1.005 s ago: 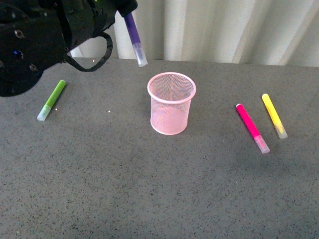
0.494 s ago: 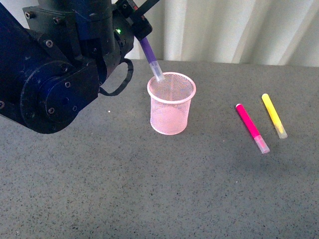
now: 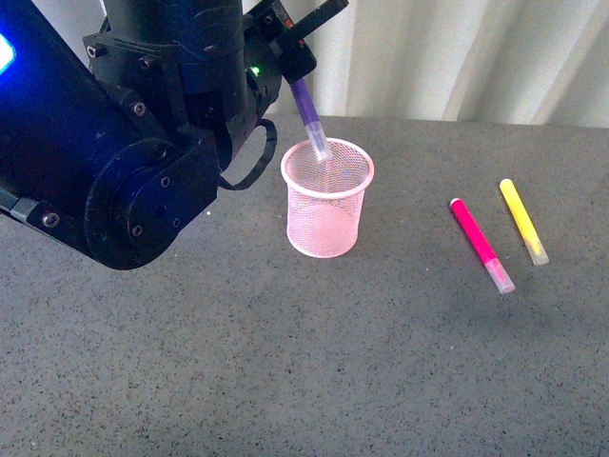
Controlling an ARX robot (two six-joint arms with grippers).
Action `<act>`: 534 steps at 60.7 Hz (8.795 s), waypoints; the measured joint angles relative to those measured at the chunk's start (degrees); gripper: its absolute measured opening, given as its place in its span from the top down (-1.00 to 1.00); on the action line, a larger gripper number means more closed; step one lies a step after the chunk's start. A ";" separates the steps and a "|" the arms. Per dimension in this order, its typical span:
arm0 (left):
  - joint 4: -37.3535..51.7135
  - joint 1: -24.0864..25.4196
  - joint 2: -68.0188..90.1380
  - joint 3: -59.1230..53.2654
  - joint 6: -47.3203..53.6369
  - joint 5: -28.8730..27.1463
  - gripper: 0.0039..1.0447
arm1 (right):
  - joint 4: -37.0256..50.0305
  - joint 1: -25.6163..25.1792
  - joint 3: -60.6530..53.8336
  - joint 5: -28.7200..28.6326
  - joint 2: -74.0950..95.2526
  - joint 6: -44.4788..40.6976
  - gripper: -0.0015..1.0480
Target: Insert purple and pink pens into pink cup
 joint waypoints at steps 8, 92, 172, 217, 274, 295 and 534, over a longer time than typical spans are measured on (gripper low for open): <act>0.31 0.00 0.15 0.00 0.74 0.33 0.19 | 0.00 0.00 0.00 0.00 0.00 0.00 -0.87; -39.80 40.59 -67.91 -41.51 24.06 46.60 -0.78 | 0.00 0.00 0.00 0.00 0.00 0.00 -0.87; -51.93 25.18 -113.18 -60.72 35.28 15.10 0.93 | 0.00 0.00 0.00 0.00 0.00 0.00 -0.87; -67.95 25.18 -128.87 -60.70 35.28 15.02 0.93 | 0.00 0.00 0.00 0.00 0.00 0.00 -0.87; -68.04 25.16 -128.87 -60.70 35.41 14.97 -0.88 | 23.06 2.45 40.41 1.44 78.68 18.16 -0.87; -68.04 25.16 -128.91 -60.70 35.41 14.97 -0.88 | -4.98 9.44 72.43 9.60 112.72 5.99 -0.87; -68.04 25.16 -128.91 -60.70 35.43 14.99 -0.88 | 75.67 21.62 59.30 -21.14 132.23 14.80 0.79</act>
